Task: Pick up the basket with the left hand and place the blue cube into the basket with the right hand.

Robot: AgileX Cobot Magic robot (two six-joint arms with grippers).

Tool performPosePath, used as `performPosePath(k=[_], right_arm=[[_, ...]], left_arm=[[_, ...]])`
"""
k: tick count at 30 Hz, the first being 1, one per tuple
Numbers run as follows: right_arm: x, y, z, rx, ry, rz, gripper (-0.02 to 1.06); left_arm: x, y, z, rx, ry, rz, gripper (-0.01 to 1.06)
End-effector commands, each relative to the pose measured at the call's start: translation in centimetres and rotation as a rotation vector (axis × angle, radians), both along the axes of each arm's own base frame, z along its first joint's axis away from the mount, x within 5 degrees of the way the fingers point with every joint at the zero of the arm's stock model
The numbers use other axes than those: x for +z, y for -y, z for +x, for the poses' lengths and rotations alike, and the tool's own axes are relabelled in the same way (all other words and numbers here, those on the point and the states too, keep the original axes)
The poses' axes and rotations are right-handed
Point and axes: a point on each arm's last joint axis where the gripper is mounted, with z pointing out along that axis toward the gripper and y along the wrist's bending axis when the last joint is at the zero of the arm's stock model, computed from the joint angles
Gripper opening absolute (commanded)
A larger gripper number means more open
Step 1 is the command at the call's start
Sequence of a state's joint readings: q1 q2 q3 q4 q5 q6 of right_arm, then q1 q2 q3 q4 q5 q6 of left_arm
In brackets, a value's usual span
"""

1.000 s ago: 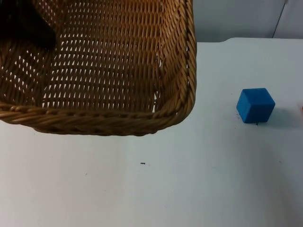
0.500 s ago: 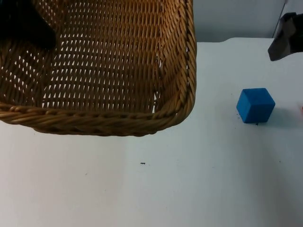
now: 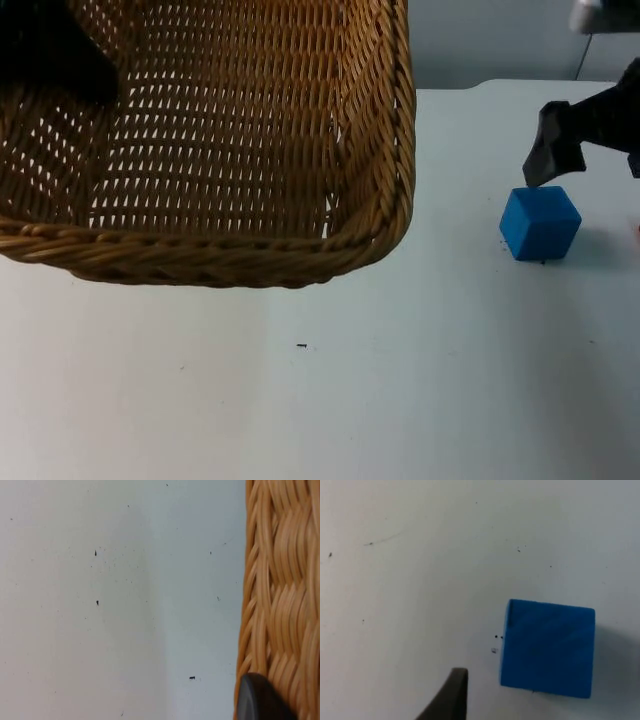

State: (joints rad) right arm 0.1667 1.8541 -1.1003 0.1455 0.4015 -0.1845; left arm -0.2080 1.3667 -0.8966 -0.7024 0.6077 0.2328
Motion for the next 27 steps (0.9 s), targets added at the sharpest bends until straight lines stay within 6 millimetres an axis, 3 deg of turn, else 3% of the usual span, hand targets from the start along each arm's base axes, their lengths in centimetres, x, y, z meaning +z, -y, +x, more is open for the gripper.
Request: performPosePath(k=[1, 14, 27], right_arm=[[-0.4, -0.3, 0.6, -0.018, 0.025, 0.019, 1.03], [-4.1, -0.4, 1.9, -0.067, 0.045, 0.038, 1.03], [-5.0, -2.7, 3.6, -0.04, -0.007, 0.065, 0.95]], left_arm=[[0.5, 0.2, -0.1, 0.013, 0.009, -0.031, 0.0], [-0.6, 0.5, 0.4, 0.015, -0.046, -0.044, 0.0], [-0.6, 0.5, 0.4, 0.013, -0.049, -0.045, 0.0]])
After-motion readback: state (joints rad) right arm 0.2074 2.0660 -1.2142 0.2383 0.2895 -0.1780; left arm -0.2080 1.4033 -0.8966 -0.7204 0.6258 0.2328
